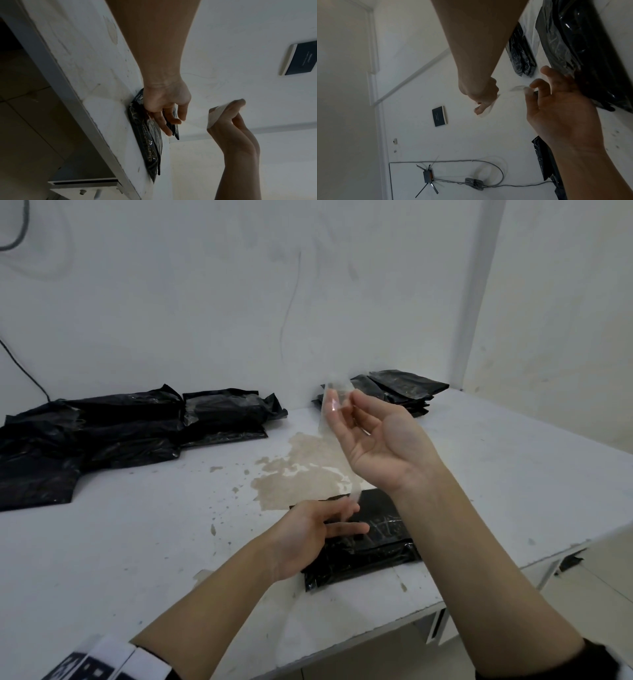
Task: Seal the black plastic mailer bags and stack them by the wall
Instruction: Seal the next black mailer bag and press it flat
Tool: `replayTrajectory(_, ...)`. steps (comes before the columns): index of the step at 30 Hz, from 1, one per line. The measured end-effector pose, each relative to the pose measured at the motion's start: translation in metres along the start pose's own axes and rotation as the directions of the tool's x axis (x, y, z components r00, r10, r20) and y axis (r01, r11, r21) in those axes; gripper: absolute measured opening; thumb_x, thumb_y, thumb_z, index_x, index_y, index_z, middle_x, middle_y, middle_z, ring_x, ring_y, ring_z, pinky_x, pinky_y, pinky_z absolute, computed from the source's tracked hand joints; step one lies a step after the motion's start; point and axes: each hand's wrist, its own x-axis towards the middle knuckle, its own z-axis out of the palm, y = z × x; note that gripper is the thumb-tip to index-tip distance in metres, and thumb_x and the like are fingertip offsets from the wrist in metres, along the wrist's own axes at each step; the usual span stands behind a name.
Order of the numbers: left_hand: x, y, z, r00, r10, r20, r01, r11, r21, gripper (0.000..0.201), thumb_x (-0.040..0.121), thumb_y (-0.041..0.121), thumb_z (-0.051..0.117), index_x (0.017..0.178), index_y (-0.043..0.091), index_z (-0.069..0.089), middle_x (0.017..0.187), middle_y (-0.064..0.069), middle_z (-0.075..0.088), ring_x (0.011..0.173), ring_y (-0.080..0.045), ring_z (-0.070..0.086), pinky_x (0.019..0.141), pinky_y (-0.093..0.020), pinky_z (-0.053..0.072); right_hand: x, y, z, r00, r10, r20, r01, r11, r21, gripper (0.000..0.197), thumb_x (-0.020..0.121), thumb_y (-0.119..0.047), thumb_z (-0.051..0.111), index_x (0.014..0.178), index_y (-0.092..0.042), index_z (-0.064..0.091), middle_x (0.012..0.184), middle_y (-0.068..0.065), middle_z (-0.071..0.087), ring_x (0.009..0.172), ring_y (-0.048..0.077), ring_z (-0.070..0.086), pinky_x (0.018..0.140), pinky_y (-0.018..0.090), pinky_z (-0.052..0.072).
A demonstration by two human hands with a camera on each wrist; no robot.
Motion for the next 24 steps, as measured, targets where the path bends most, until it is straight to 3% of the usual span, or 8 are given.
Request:
replayTrajectory(5, -0.001, -0.002, 0.0, 0.999, 0.019, -0.043, -0.022, 0.996, -0.087, 0.033, 0.074, 0.032, 0.057, 0.096, 0.008, 0.064, 0.114, 0.003, 0.058, 0.086, -0.009, 0.07, 0.118, -0.048, 0.007, -0.012, -0.029, -0.015, 0.991, -0.118, -0.066, 0.113, 0.992, -0.064, 0.01, 0.09, -0.001, 0.056, 0.1, 0.003, 0.058, 0.1, 0.012, 0.058, 0.074, 0.025, 0.068, 0.053, 0.029, 0.057)
replayTrajectory(8, 0.0, -0.005, -0.005, 0.998, 0.042, -0.052, -0.048, 0.99, -0.13, 0.025, 0.079, 0.026, 0.056, 0.094, 0.008, 0.066, 0.102, 0.004, 0.067, 0.088, -0.01, 0.07, 0.118, -0.047, 0.012, -0.028, -0.058, -0.028, 0.951, -0.282, -0.13, 0.249, 0.942, -0.224, 0.005, 0.088, -0.005, 0.058, 0.086, 0.001, 0.058, 0.075, 0.008, 0.061, 0.07, 0.022, 0.07, 0.057, 0.028, 0.057)
replayTrajectory(11, 0.001, -0.008, -0.009, 0.994, 0.1, -0.044, -0.105, 0.983, -0.149, 0.04, 0.079, 0.025, 0.056, 0.103, -0.006, 0.062, 0.108, -0.01, 0.066, 0.089, -0.013, 0.066, 0.112, -0.038, 0.03, -0.046, -0.082, -0.049, 0.875, -0.446, -0.187, 0.33, 0.834, -0.443, 0.012, 0.088, -0.014, 0.062, 0.079, -0.007, 0.059, 0.064, 0.002, 0.062, 0.072, 0.022, 0.072, 0.06, 0.027, 0.057)
replayTrajectory(13, 0.0, -0.008, -0.008, 0.989, 0.139, -0.052, -0.146, 0.975, -0.168, 0.031, 0.078, 0.022, 0.056, 0.093, -0.005, 0.062, 0.103, -0.013, 0.062, 0.085, -0.013, 0.063, 0.102, -0.033, 0.039, -0.054, -0.091, -0.068, 0.832, -0.509, -0.222, 0.298, 0.747, -0.595, 0.016, 0.088, -0.02, 0.064, 0.078, -0.008, 0.062, 0.068, 0.001, 0.063, 0.075, 0.021, 0.073, 0.058, 0.026, 0.056)
replayTrajectory(15, 0.001, -0.01, -0.008, 0.988, 0.137, -0.067, -0.149, 0.962, -0.229, 0.015, 0.077, 0.017, 0.058, 0.074, 0.004, 0.064, 0.096, -0.013, 0.053, 0.082, -0.015, 0.059, 0.099, -0.033, 0.039, -0.059, -0.095, -0.088, 0.816, -0.509, -0.274, 0.208, 0.701, -0.682, 0.018, 0.088, -0.023, 0.064, 0.083, -0.006, 0.065, 0.08, 0.005, 0.065, 0.078, 0.023, 0.073, 0.058, 0.028, 0.057)
replayTrajectory(19, 0.006, -0.013, -0.009, 0.983, 0.147, -0.113, -0.178, 0.917, -0.356, 0.026, 0.074, 0.012, 0.055, 0.05, 0.013, 0.065, 0.087, -0.009, 0.051, 0.074, -0.014, 0.056, 0.09, -0.03, 0.042, -0.063, -0.085, -0.119, 0.833, -0.406, -0.376, 0.041, 0.722, -0.69, 0.024, 0.091, -0.024, 0.06, 0.1, -0.002, 0.064, 0.106, 0.018, 0.064, 0.082, 0.032, 0.072, 0.061, 0.036, 0.06)
replayTrajectory(24, 0.012, -0.017, -0.014, 0.985, 0.133, -0.11, -0.169, 0.876, -0.453, 0.016, 0.063, 0.01, 0.069, 0.05, 0.01, 0.06, 0.096, -0.01, 0.057, 0.069, -0.013, 0.058, 0.074, -0.022, 0.052, -0.059, -0.072, -0.134, 0.866, -0.287, -0.408, -0.056, 0.756, -0.652, 0.026, 0.094, -0.023, 0.056, 0.11, -0.003, 0.06, 0.111, 0.024, 0.063, 0.085, 0.039, 0.07, 0.062, 0.04, 0.061)
